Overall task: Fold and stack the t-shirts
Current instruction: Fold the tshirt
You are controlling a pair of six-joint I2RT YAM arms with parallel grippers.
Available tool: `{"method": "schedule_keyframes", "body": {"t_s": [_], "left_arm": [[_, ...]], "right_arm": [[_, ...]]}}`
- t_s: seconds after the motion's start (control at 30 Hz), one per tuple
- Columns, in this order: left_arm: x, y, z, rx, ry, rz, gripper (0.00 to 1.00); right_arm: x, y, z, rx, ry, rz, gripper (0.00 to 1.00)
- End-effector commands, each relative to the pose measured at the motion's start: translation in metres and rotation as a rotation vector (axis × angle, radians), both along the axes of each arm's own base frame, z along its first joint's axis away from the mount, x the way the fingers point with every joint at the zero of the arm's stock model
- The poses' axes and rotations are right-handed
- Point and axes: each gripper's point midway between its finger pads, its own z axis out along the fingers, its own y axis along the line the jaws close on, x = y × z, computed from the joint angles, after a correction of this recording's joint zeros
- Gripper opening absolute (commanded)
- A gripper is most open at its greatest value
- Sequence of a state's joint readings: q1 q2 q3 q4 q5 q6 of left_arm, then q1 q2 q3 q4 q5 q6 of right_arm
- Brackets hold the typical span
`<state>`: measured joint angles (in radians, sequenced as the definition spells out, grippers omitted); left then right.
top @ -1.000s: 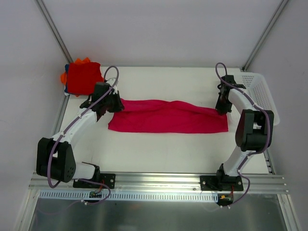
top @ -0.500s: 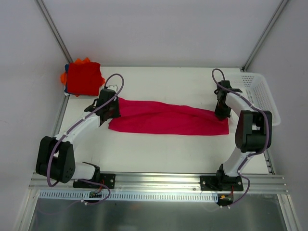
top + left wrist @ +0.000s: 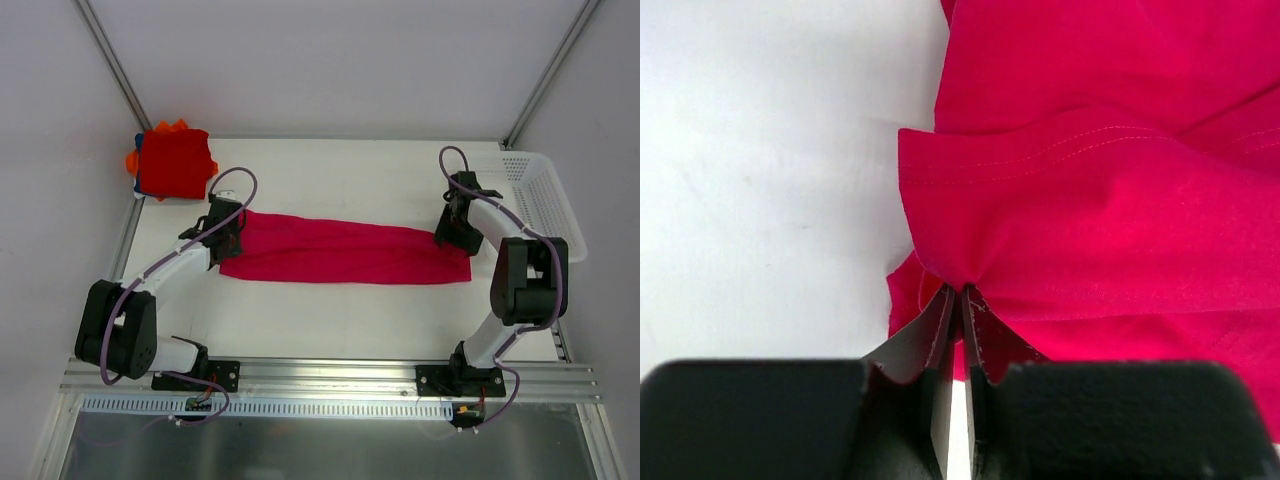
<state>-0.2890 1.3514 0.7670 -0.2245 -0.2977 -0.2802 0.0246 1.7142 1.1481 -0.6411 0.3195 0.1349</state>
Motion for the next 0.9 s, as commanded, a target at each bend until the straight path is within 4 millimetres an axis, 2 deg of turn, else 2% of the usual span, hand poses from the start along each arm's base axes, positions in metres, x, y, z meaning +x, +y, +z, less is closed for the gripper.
{"method": "schedule_keyframes", "body": {"t_s": [0.0,0.03,0.07,0.1,0.13,0.23,0.33,0.37,0.43,0.47,0.53,0.57,0.63,0.77,0.8,0.87], "left_arm": [[-0.004,0.016,0.009,0.051,-0.041,0.073,0.08],[-0.004,0.016,0.009,0.048,-0.042,0.079,0.12],[-0.006,0.017,0.009,0.047,-0.047,0.086,0.29],[-0.007,0.018,0.009,0.049,-0.048,0.093,0.80],[-0.008,0.019,0.009,0.043,-0.053,0.111,0.98],[-0.011,0.024,0.013,0.049,-0.068,0.146,0.99],[-0.012,0.030,0.037,0.032,-0.148,0.196,0.99],[-0.013,0.031,0.055,0.000,-0.210,0.208,0.99],[-0.015,0.026,0.073,-0.072,-0.276,0.218,0.99],[-0.019,0.023,0.089,-0.118,-0.334,0.213,0.99],[-0.023,0.013,0.108,-0.218,-0.397,0.201,0.99],[-0.025,0.008,0.112,-0.247,-0.406,0.186,0.99],[-0.026,-0.009,0.122,-0.326,-0.408,0.121,0.99],[-0.035,-0.046,0.122,-0.465,-0.341,-0.012,0.99],[-0.038,-0.055,0.121,-0.500,-0.325,-0.035,0.99],[-0.047,-0.074,0.117,-0.563,-0.280,-0.105,0.99]], "right_arm": [[-0.032,-0.062,0.007,-0.173,0.049,-0.182,0.92],[-0.033,-0.062,0.007,-0.176,0.050,-0.185,0.99],[-0.033,-0.063,0.007,-0.177,0.050,-0.187,1.00],[-0.034,-0.064,0.007,-0.177,0.050,-0.190,0.99],[-0.036,-0.065,0.008,-0.180,0.050,-0.192,0.99],[-0.036,-0.065,0.015,-0.184,0.025,-0.197,1.00],[-0.033,-0.063,0.027,-0.181,-0.020,-0.195,0.99],[-0.034,-0.062,0.032,-0.187,-0.025,-0.193,0.99],[-0.029,-0.056,0.045,-0.198,-0.061,-0.173,0.99],[-0.030,-0.054,0.056,-0.205,-0.078,-0.170,1.00],[-0.025,-0.048,0.075,-0.223,-0.118,-0.148,0.99],[-0.025,-0.036,0.087,-0.229,-0.139,-0.108,0.99],[-0.023,-0.029,0.107,-0.254,-0.186,-0.089,1.00],[-0.033,-0.007,0.141,-0.274,-0.267,-0.022,0.99],[-0.036,0.005,0.150,-0.248,-0.307,0.004,0.99],[-0.040,0.026,0.152,-0.205,-0.338,0.071,1.00]]}}
